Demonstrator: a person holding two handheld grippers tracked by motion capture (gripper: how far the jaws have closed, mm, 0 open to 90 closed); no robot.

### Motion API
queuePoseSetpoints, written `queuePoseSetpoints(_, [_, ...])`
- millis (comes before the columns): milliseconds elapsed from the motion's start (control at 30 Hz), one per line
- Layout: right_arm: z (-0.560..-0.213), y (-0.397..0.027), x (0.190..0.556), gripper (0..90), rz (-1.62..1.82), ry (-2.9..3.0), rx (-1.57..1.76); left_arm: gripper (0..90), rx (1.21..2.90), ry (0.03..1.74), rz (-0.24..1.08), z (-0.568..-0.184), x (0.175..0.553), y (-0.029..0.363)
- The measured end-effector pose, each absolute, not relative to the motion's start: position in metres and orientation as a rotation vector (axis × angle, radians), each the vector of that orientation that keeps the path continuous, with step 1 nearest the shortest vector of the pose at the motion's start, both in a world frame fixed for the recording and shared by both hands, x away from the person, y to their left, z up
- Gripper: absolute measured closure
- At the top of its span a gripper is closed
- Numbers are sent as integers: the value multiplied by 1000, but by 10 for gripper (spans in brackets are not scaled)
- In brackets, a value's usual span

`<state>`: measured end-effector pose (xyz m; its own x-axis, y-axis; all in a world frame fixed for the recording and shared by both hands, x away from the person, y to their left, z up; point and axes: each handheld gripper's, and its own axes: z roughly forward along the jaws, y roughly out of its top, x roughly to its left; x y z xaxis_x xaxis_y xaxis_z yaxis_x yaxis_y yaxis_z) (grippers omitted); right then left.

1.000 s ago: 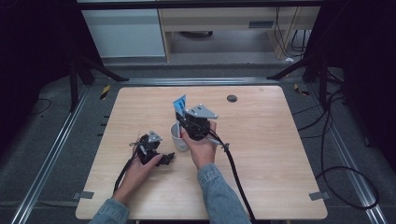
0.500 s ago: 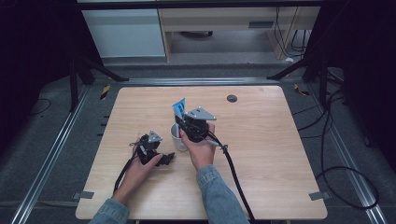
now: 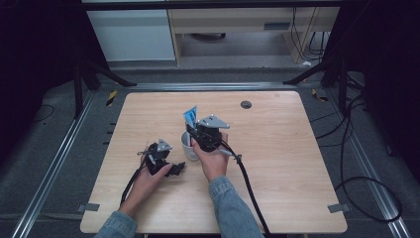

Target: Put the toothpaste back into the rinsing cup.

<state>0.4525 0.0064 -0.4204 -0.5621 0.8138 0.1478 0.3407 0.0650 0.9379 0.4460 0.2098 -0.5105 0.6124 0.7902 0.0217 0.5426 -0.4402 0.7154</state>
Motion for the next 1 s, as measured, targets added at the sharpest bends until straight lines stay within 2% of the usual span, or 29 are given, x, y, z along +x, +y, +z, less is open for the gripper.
queuePoseSetpoints(1000, [-427, 7, 455, 726, 1523, 1944, 1183, 0, 2154, 1044, 467, -510, 446, 210])
